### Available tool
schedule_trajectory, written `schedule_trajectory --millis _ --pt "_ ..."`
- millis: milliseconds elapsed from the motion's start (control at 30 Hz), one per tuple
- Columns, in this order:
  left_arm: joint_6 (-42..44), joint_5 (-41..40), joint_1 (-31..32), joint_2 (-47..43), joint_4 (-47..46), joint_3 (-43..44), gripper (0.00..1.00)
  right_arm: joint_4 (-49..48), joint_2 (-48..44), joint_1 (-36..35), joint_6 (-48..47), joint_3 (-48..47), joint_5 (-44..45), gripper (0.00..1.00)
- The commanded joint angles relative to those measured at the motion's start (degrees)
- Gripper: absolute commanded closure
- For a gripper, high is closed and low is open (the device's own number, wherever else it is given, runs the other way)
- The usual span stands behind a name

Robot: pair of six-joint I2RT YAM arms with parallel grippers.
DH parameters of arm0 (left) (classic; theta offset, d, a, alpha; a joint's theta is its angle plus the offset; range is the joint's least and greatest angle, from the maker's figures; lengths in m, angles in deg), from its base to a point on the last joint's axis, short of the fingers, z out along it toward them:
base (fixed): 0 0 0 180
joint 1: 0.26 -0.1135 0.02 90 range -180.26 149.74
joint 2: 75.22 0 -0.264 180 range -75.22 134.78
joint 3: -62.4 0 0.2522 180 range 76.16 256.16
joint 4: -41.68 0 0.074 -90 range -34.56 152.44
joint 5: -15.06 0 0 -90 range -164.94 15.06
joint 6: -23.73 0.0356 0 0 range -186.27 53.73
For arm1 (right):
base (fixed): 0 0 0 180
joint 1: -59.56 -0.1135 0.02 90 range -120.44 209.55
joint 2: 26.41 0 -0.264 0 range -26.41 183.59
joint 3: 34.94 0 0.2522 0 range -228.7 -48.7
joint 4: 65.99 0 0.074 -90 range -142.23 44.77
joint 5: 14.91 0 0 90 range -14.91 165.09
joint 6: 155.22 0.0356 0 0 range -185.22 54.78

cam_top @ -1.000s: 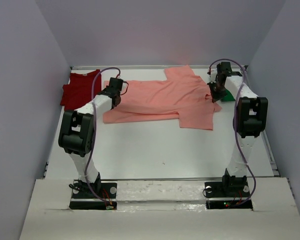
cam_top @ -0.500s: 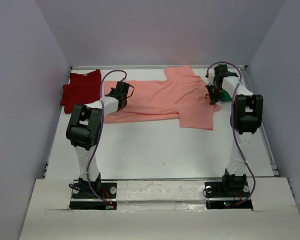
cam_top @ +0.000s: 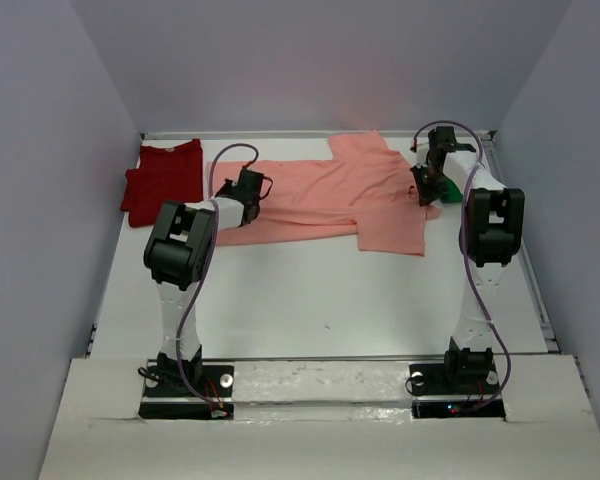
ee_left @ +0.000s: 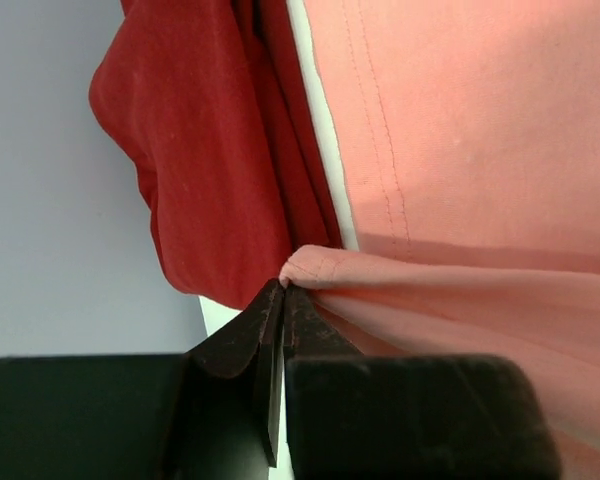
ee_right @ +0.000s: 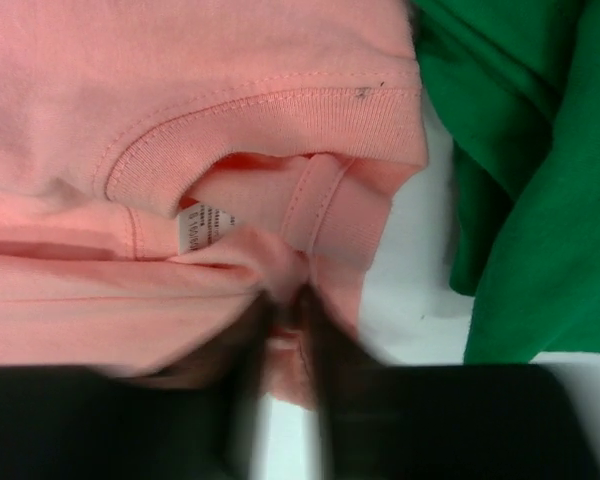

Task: Fold and stack the t-shirts
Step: Fold the flattened tshirt in 1/3 of the way

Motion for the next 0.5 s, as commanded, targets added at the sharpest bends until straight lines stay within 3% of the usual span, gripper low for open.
schedule_trajectory --millis 0,33,67,133,267,467 --pt "0.5 -5.7 -0.2 0.5 -3.7 1.2 0.73 -0.4 0.3 0.2 -1.5 -2.0 1.0 0.49" --pt "0.8 -6.1 -0.2 0.5 -4.2 1.2 0.53 -0.4 -0.3 0.2 -1.9 -1.8 1.1 0.42" --pt "0.9 -6.2 -0.2 0.4 -4.3 1.3 0.45 -0.4 -0.6 0.2 -2.0 -1.4 1.2 0.29" --pt "1.4 -7.0 -0.2 0.2 -4.9 1.3 0.22 -0.4 -1.4 0.2 -2.5 -1.0 1.0 0.23" --pt "2.8 -8.7 -0.2 -0.1 -5.7 1.6 0.06 0.1 -2.7 0.2 -2.8 -1.0 1.0 0.2" --pt "9.9 -12.7 -0.1 -3.5 -11.3 -0.3 0.02 0.7 -5.6 0.2 -2.9 -0.6 0.8 0.2"
